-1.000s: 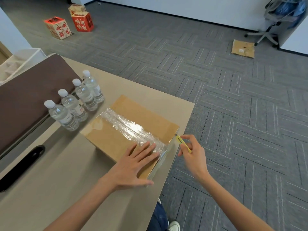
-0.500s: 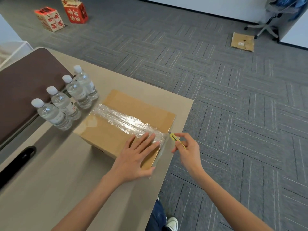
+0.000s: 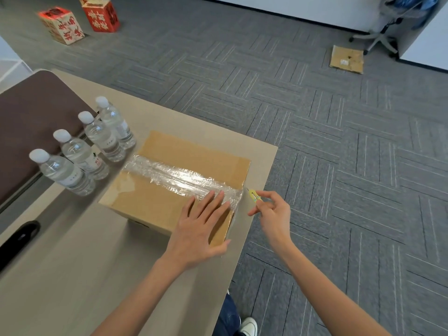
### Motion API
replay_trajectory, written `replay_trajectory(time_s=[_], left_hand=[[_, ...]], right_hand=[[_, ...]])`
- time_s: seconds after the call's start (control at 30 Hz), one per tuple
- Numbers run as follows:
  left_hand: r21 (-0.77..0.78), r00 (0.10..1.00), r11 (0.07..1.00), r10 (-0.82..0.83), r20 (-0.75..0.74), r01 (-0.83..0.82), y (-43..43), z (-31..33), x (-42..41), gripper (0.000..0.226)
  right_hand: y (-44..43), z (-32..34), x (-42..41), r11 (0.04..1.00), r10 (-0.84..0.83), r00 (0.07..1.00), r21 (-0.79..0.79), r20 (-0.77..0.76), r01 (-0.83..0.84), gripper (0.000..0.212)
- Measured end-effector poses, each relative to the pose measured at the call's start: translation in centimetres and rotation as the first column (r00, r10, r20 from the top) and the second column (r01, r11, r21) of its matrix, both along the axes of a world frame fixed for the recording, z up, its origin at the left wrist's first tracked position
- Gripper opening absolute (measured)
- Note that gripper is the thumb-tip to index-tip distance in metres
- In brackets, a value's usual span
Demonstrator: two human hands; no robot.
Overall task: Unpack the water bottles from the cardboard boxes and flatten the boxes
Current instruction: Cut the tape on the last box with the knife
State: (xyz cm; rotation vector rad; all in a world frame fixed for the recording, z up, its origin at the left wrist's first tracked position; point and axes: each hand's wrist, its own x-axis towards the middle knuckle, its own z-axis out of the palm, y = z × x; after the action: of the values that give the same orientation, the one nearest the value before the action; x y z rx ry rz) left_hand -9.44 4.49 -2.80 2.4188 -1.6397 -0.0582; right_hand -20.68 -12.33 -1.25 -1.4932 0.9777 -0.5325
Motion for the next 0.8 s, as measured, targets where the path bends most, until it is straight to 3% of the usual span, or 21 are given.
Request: replay_trajectory(time_s=[0.37, 0.67, 0.8], left_hand=[[0.06, 0.999, 0.998, -0.015, -0.029, 0.017, 0.2, 0.2, 0.1, 0.084], [0.02, 0.993, 0.996, -0.083, -0.088, 0.085, 0.1, 0.2, 2.4, 0.05], [-0.068, 0.984, 0.99, -0.134, -0.113, 0.127, -0.3, 0.1, 3.1, 0.042]], right_hand=[[0.0, 0.6, -0.6, 0.99, 0.07, 0.997, 0.119, 0.045, -0.075, 0.017], [-0.7, 1.1, -0.9, 0.98, 0.141, 0.988, 0.132, 0.063, -0.148, 0.016], [-1.0, 0.9, -0.9, 0.967, 0.17, 0.984, 0.184, 0.051, -0.177, 0.018]])
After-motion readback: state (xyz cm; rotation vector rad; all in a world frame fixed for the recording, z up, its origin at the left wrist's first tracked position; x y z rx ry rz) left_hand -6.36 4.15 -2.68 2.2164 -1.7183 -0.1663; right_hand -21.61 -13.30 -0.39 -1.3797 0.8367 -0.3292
